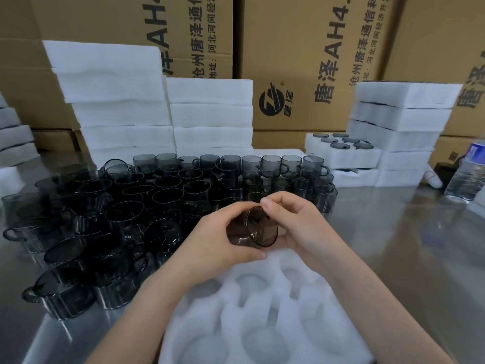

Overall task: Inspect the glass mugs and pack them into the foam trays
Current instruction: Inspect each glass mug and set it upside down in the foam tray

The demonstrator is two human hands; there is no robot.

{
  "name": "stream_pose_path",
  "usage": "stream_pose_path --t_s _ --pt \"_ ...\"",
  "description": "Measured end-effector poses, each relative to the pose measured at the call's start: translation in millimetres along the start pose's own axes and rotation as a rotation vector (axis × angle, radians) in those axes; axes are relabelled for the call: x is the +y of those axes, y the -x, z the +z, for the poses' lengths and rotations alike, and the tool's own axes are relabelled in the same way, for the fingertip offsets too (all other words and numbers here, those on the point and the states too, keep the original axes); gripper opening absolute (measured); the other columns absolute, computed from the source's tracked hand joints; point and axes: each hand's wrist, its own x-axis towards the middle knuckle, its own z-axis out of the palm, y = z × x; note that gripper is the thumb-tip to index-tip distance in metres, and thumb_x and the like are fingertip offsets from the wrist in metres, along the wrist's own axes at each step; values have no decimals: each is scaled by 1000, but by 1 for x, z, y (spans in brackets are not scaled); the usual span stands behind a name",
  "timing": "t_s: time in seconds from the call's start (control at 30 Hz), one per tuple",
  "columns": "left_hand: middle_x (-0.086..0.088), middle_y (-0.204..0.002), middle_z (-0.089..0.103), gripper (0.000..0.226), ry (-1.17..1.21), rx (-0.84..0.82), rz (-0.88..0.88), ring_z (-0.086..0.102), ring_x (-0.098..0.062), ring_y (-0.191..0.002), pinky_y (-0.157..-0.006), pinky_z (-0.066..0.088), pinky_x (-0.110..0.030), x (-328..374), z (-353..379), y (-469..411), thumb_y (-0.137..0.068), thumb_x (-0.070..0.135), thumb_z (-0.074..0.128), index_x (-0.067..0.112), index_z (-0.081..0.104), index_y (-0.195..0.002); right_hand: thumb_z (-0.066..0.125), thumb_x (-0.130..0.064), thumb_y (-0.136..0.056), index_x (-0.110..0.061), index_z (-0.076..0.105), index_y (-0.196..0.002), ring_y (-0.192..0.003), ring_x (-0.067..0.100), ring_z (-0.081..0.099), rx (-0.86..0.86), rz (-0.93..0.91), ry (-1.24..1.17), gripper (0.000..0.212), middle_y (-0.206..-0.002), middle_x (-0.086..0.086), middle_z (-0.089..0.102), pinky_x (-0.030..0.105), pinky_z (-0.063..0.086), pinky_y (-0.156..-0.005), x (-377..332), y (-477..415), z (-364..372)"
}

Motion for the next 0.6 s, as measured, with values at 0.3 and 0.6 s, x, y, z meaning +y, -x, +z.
stream_pose_path --t_s 0.3,0.6 --pt "-1 -119 69 62 278 -20 23 65 -15 -113 -91 51 -23 -5 -16 8 -65 9 83 18 63 -123 58 -2 -87 3 61 -122 -100 32 68 -288 -21 -129 36 -114 21 68 42 58 -79 -1 2 -6" --pt "5 -112 71 59 223 15 -5 68 -15 -105 -91 54 -32 -7 -8 7 -62 17 87 30 66 -116 84 -5 -59 -22 64 -102 -92 16 68 -177 -100 173 50 -103 -2 67 29 54 -76 2 4 1"
